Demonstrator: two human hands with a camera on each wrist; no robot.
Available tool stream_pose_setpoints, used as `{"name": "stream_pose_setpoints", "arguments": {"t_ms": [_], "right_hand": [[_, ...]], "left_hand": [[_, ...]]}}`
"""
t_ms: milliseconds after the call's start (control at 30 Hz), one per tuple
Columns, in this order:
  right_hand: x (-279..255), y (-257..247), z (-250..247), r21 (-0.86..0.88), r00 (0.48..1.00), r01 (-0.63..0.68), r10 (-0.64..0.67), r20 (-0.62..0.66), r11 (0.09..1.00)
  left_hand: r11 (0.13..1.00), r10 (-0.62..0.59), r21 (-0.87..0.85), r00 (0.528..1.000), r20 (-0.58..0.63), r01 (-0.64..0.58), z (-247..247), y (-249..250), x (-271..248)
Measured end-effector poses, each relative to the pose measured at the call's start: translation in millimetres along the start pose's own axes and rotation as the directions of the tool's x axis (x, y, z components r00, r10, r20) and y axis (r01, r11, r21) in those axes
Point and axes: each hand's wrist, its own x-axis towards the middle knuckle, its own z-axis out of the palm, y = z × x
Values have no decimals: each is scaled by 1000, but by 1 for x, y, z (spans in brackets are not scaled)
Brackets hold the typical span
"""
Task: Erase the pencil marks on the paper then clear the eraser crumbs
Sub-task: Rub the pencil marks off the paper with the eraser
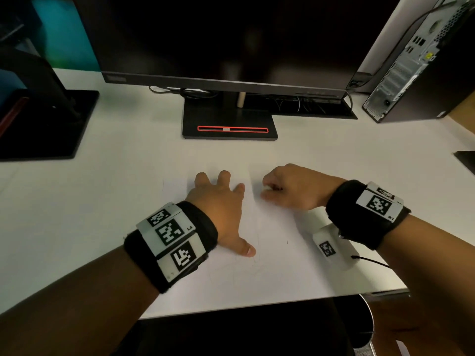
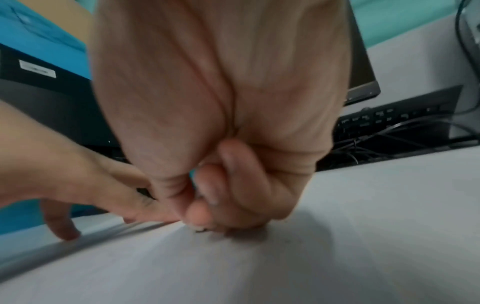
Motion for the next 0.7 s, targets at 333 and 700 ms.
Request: {"name": "stream_pose_setpoints", "arguments": {"t_ms": [333,700], "right_hand": [[6,0,-6,36,999,-31,30,16,999],[13,-7,-10,21,999,-49,49,-10,999]], "left_hand": [[1000,-5,-9,1000,-12,5,2,0,0],[1000,-5,1,1000,-19,5,2,0,-1]]}}
